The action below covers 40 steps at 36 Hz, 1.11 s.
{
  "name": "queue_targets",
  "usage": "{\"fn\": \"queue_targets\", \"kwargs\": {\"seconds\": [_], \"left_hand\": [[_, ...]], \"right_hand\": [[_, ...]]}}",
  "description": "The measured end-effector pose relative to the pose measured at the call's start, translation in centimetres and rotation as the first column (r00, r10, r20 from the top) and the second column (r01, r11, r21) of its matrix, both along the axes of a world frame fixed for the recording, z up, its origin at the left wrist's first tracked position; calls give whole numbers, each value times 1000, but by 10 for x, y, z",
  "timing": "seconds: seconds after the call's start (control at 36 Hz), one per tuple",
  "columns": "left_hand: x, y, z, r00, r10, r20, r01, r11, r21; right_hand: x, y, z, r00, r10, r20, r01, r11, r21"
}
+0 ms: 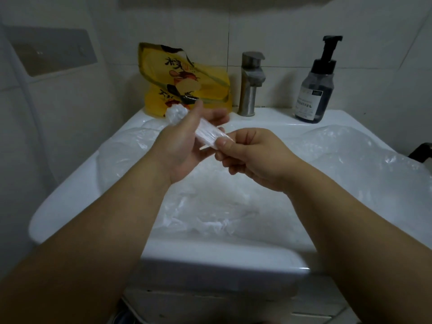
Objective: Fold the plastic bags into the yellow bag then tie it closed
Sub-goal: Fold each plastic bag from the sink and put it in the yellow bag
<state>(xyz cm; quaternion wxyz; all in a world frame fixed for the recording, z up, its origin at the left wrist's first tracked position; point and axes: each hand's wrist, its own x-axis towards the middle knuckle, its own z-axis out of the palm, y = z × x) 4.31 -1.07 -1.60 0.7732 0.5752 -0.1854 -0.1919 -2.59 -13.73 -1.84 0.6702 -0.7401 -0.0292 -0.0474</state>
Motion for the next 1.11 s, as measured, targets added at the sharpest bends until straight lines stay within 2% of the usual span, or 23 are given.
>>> {"fn": "queue_targets", "kwargs": {"seconds": [0.17,0.33,0.47,0.61,0.67,0.75,0.83,0.94,1.06,1.11], "left_hand": [[8,0,0,983,160,-89,-173,972,-158],[19,0,14,958,229,-172,-258,951,-171],[32,-3,32,939,345,16,-345,939,-5],[63,3,48,950,310,25,-311,942,124],[74,8,53,965,262,20,-260,944,203],[91,15,59,965,262,10,-255,931,262],[115,23,58,945,327,24,-321,908,271],[143,27,51,950,308,52,-303,869,392],[159,22,48,969,242,51,-237,851,468],[169,20,47,964,259,62,-257,841,475]], "right_hand": [[3,3,0,1000,-12,-16,12,1000,13],[14,6,8,999,-22,-31,23,1000,19],[30,2,26,998,-68,4,68,996,-61],[58,-4,46,995,-102,4,102,983,-151],[75,-7,52,984,-178,11,176,962,-210],[109,-15,55,936,-335,112,352,868,-350],[144,-19,58,882,-396,255,471,731,-494],[178,-15,62,858,-360,365,510,516,-688],[213,-8,65,863,-312,397,499,413,-762],[230,-2,66,876,-266,403,478,361,-801]]}}
